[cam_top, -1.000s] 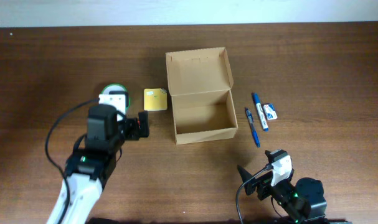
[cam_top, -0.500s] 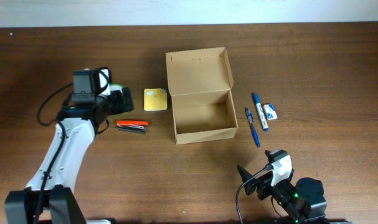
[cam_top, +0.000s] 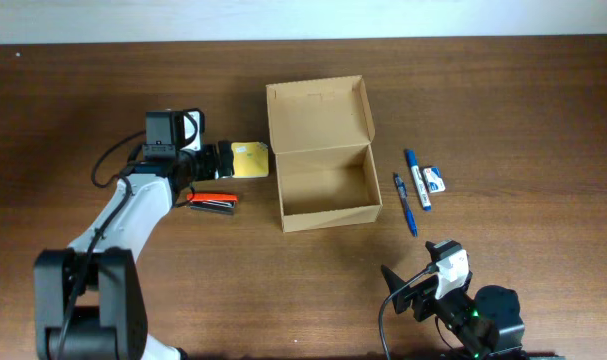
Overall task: Pack container
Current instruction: 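Reach left gripper to the green tape roll and grasp its rim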
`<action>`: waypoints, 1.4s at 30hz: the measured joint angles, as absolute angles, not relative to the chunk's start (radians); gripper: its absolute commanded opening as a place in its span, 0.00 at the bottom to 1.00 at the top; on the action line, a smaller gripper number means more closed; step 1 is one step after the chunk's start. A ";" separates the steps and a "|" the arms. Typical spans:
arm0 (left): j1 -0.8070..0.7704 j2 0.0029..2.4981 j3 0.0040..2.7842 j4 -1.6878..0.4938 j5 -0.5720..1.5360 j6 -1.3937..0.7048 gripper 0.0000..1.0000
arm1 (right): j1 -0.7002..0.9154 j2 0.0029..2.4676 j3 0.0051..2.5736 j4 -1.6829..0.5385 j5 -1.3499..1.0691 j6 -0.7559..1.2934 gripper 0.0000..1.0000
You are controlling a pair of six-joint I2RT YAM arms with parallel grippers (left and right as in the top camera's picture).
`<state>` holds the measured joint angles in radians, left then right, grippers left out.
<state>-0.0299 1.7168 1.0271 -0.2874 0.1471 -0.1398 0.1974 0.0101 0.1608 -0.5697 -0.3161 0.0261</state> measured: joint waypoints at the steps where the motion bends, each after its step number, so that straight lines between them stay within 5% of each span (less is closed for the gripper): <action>1: -0.030 1.731 1.027 -0.284 0.147 -0.140 0.99 | 0.197 0.010 0.161 -0.570 -0.316 0.026 0.99; 14: -0.030 1.786 1.028 -0.160 0.123 -0.140 1.00 | 0.197 0.010 0.161 -0.570 -0.316 0.027 0.99; 19: -0.030 1.828 1.032 -0.163 0.104 -0.139 0.70 | 0.197 0.010 0.161 -0.570 -0.316 0.027 0.99; 24: -0.030 1.828 1.032 -0.168 0.086 -0.140 0.23 | 0.197 0.010 0.161 -0.570 -0.316 0.025 0.99; 31: -0.030 1.828 1.036 -0.178 0.061 -0.141 0.02 | 0.197 0.010 0.161 -0.570 -0.316 0.027 0.99; 42: -0.033 1.821 1.312 -0.549 0.056 -0.140 0.02 | 0.197 0.010 0.161 -0.570 -0.316 0.026 0.99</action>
